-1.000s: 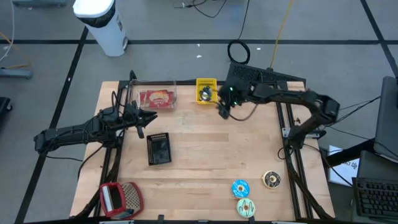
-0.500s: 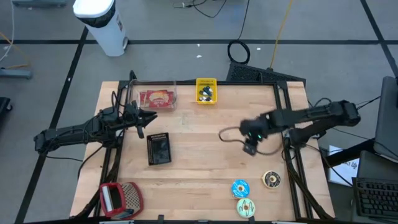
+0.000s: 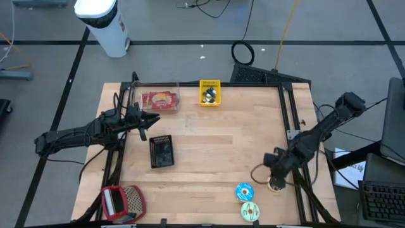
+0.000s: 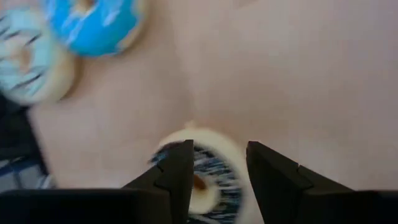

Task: Pick & Place Food Item
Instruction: Put the black donut into the black bin

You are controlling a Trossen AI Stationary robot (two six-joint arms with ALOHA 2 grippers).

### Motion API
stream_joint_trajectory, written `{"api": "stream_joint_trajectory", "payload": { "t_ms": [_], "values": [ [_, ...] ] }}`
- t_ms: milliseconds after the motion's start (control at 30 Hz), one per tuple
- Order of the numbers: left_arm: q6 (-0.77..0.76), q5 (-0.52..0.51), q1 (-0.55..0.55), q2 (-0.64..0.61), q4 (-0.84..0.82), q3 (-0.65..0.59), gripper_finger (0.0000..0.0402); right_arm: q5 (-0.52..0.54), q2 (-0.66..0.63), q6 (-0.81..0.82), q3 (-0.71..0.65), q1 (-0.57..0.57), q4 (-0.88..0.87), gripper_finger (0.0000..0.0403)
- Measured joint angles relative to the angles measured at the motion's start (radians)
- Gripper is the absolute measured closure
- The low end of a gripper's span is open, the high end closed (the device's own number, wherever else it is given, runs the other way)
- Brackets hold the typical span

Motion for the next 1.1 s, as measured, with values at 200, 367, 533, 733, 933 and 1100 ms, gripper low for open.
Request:
{"api": "stream_joint_trajectory", "payload": {
  "t_ms": [200,367,533,733,933,1100],
  "values": [
    [0.0,0.0,0.0,0.0,0.0,0.0,0.0323,0.004,0.017,0.127,-0.063,0.138,0.048,0.0286],
    [0.0,0.0,0.0,0.0,0.0,0.0,0.0323,0.05,0.019,0.177,-0.119,0.191,0.092,0.0291],
    [0.0,0.0,0.0,0.0,0.0,0.0,0.0323,0.061,0.015,0.183,-0.221,0.214,0.284,0.0285],
    [0.0,0.0,0.0,0.0,0.0,0.0,0.0323,0.059,0.018,0.222,-0.268,0.215,0.244,0.0308],
    [0.0,0.0,0.0,0.0,0.0,0.0,0.0323,0.065,-0.001,0.232,-0.27,0.212,0.279,0.0363],
    [0.0,0.0,0.0,0.0,0.0,0.0,0.0323,0.132,-0.071,0.167,-0.277,0.191,0.375,0.0395]
  ]
}}
